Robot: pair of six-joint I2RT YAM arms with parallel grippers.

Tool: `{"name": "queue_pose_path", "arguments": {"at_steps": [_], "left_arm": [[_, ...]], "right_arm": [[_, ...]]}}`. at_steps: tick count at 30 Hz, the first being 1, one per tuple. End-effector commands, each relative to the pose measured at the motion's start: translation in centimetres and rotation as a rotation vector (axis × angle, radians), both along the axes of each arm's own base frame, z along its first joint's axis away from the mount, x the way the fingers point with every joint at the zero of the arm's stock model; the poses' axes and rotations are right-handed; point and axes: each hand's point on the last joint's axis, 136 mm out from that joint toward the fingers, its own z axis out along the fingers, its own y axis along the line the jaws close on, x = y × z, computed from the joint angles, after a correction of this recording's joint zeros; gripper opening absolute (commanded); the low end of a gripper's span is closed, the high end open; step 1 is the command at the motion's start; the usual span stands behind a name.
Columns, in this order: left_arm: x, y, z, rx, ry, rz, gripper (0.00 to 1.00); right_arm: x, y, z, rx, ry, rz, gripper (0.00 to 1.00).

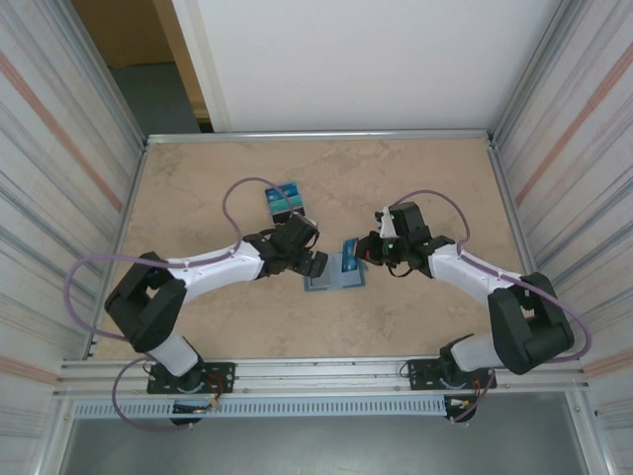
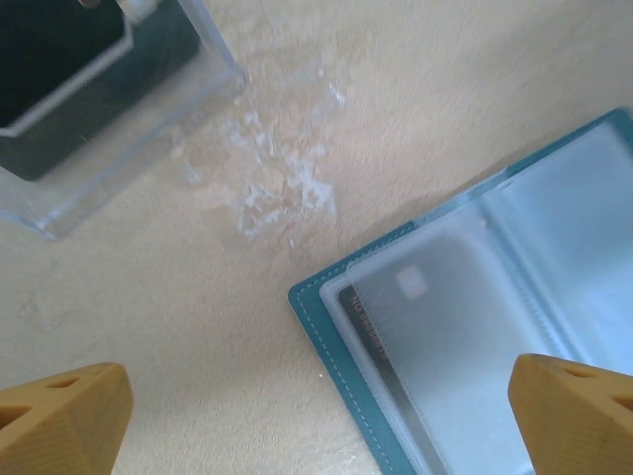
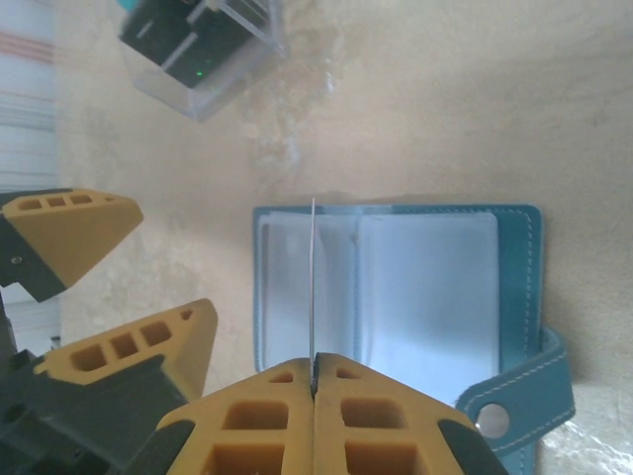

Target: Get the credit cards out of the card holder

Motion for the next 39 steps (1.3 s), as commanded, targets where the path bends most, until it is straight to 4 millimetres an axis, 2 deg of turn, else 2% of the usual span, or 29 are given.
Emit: {"name": "queue_pose_path", "arguments": {"at_steps": [1,7,12,16,19,29,33,39], "left_arm": [[0.2,0.5,2.3,-0.090,-0.030,0.041,0.99],[0.6,0.2,5.4,-0.393,-0.024,0.029,0.99],[0.3,-1.1,8.6,-0.649,-0.027,-0.076,0.99],[-0.2,-2.4,10.6,-0.747,-0.028,-0.172,0.98],[-0.5,-3.2,11.4,-0.788,-0.016,-0.224,0.86],[-0.8,-4.4,12.9,-0.947,0.022,-0.303,0.79],[-0.9,-4.9,13.4,-0.993,0.040,-0.334,0.68],[-1.0,-5.3,13.9,-1.032,0.058,-0.369,0.38]], "right_arm": [[0.2,0.5,2.2,0.038,-0.101,0.024,0.00],[0.4,1.6,5.2,0.094,-0.196,0.045,0.00],[0.7,2.9,8.1,0.177,-0.254,0.075,0.00],[0.8,4.1,10.1,0.255,-0.281,0.108,0.00],[0.8,4.8,11.3,0.309,-0.289,0.133,0.00],[0.2,6.3,14.2,0.416,-0.320,0.192,0.00],[0.3,6.5,14.7,0.432,-0.326,0.199,0.00],[0.5,6.9,14.8,0.441,-0.321,0.213,0.00]]}}
